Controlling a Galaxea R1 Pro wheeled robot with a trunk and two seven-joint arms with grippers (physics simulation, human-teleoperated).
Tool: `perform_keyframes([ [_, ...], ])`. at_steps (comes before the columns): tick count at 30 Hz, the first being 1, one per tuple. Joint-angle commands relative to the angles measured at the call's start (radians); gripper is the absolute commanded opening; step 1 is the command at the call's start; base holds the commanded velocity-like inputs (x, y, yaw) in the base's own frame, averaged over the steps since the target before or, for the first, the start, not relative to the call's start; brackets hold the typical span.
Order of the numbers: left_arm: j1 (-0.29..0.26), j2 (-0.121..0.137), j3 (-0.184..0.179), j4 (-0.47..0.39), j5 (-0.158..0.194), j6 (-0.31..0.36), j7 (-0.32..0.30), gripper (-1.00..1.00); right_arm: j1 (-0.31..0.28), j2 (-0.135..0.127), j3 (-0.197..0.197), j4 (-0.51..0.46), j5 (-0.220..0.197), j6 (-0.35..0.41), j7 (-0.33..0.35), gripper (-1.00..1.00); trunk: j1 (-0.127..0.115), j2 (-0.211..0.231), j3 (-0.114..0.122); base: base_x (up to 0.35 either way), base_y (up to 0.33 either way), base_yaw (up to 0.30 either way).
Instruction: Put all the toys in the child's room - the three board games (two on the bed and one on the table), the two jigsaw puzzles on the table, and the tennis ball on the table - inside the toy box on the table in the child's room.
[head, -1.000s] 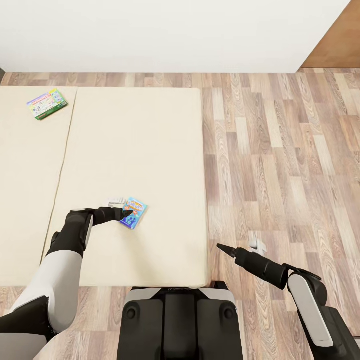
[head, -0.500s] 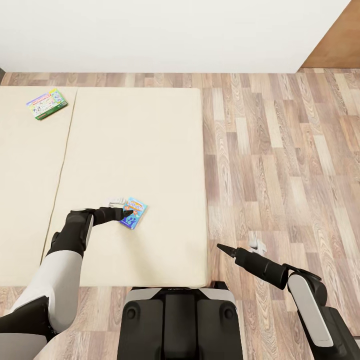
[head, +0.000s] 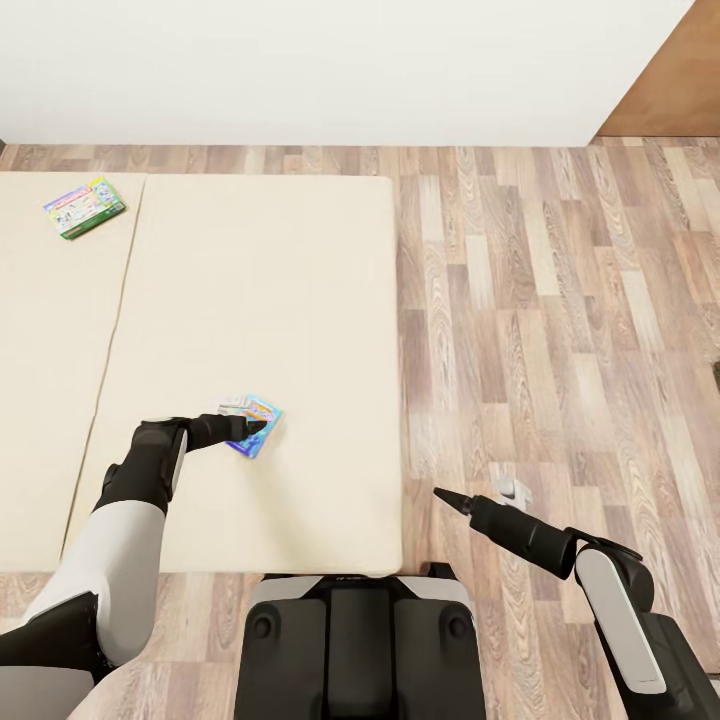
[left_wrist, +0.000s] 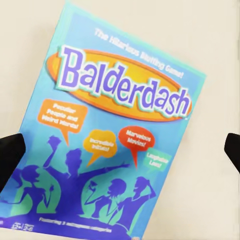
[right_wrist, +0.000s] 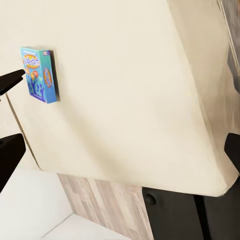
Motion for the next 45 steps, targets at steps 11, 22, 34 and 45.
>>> perform_keyframes([
  [11, -0.001, 0.0, 0.004, -0.001, -0.008, 0.003, -0.009, 1.0, 0.0, 0.001, -0.001, 0.0, 0.007, 0.004, 0.008, 1.0, 0.001, -0.002, -0.001, 0.0, -0.013, 0.0],
  [22, -0.001, 0.004, 0.002, -0.001, -0.008, 0.004, -0.005, 1.0, 0.0, 0.001, -0.001, 0.0, 0.007, 0.003, 0.008, 1.0, 0.001, -0.002, -0.001, 0.0, 0.0, 0.0],
  [34, -0.001, 0.008, 0.001, -0.001, -0.021, 0.009, 0.003, 1.0, 0.0, 0.001, -0.001, 0.0, 0.007, 0.003, 0.007, 1.0, 0.001, -0.002, -0.001, 0.0, 0.0, 0.0],
  [45, -0.001, 0.009, 0.001, 0.0, -0.023, 0.009, 0.071, 1.0, 0.0, 0.001, -0.001, 0.0, 0.007, 0.003, 0.007, 1.0, 0.001, -0.002, -0.001, 0.0, 0.0, 0.0],
])
